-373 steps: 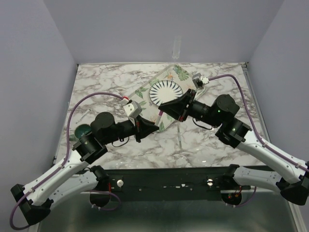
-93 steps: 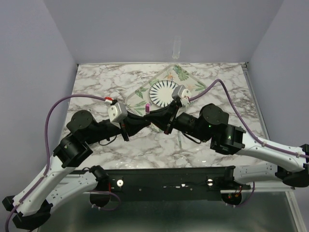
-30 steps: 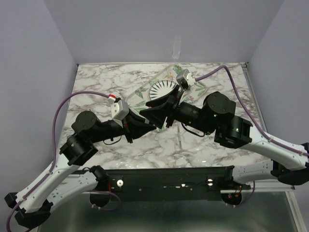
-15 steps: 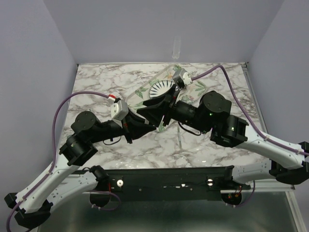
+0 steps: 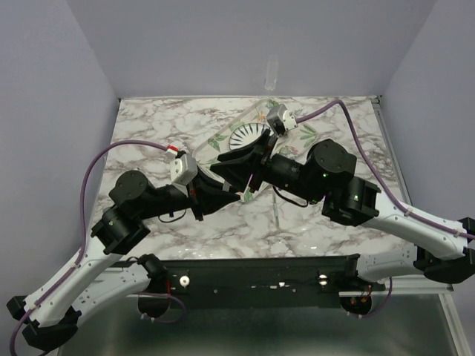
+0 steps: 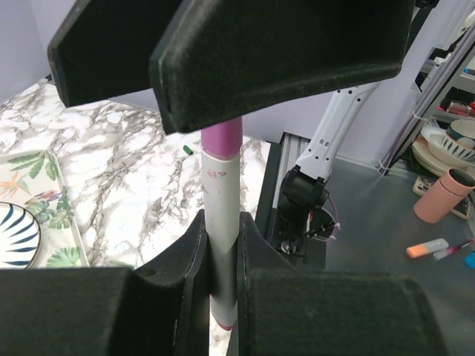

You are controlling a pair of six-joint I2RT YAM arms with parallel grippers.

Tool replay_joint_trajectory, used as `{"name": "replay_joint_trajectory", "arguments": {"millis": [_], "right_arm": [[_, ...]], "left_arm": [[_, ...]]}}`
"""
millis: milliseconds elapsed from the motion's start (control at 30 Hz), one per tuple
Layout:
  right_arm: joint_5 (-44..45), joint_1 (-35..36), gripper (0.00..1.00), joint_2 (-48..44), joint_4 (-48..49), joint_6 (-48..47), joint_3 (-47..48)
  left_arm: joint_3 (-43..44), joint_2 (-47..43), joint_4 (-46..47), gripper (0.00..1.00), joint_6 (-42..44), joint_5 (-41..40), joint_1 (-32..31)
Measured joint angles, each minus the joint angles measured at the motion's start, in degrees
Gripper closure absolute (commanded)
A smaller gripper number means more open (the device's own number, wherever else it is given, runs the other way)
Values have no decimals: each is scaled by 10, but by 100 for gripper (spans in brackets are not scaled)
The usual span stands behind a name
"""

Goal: Insert the pens into the pen caps

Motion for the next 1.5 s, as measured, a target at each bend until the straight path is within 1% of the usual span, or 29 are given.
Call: {"name": "replay_joint_trajectory", "arguments": {"millis": [67,100,133,200,233,267,500,733,967,1133,1233,1333,1500], "right_arm": [[-2,-1,57,0,0,0,-2],[-3,-1,60,0,0,0,-3],[-4,-1,72,0,1,0,-5],[-7,-1,86,0,2,-3,-10],[-8,-2,97,0,3,-2,-13],[-11,-2,99,0,8,-4,-16],[-38,-2,99,-2,40,-10,-33],[-54,-7,99,-19,84,-17,-82],[-72,-14,99,-21,87,-22,-94],[-69,-21,99,-38,109,-14,-136],[-66,-25,99,-46,145,-7,-172],[-65,-28,99,-53,208,2,-216],[-63,-30,99,-42,266,21,-233]], "left_arm": [[0,0,0,100,0,1,0],[0,0,0,100,0,1,0],[0,0,0,100,0,1,0],[0,0,0,100,0,2,0],[0,0,0,100,0,3,0],[0,0,-1,100,0,7,0],[-1,-11,-1,100,-1,5,0],[2,-5,-26,100,0,5,-1],[49,17,-96,100,34,3,-3],[72,37,-156,100,67,-2,-5],[75,48,-174,100,73,-4,-5],[75,56,-187,100,73,-5,-5],[82,59,-191,100,73,-19,-5]]}}
